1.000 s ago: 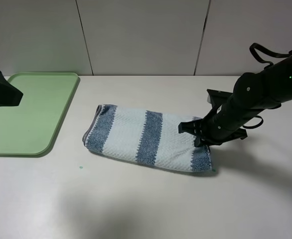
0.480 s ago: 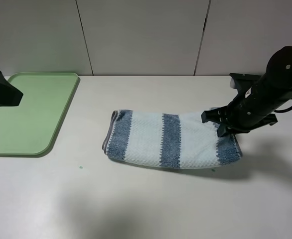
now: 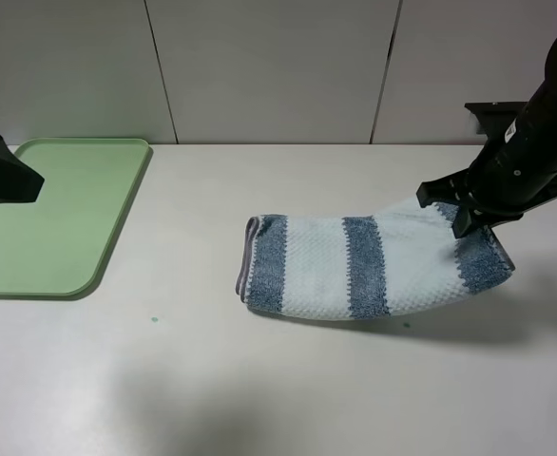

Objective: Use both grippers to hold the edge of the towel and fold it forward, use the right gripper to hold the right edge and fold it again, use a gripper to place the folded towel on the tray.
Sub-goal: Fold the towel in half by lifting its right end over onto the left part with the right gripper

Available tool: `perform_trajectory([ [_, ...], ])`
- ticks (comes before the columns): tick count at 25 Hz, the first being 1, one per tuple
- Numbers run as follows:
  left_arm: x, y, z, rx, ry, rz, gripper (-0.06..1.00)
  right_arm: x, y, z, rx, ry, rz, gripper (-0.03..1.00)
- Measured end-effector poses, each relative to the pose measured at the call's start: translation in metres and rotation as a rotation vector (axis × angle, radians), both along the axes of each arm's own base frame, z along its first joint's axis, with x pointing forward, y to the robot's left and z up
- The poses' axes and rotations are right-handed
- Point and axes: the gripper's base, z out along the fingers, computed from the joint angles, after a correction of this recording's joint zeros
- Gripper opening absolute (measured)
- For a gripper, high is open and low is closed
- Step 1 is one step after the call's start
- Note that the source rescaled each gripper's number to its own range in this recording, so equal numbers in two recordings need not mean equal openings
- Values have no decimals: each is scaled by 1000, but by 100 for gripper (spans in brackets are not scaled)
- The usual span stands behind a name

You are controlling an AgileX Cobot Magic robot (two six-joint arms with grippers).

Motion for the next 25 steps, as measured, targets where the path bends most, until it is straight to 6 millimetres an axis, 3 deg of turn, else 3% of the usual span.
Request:
perform_trajectory([
  [11,0,0,0,0,0,0,100,3,10,40,-15,-9,42,5],
  [25,0,0,0,0,0,0,100,-13,58,43,16,-33,107,5],
])
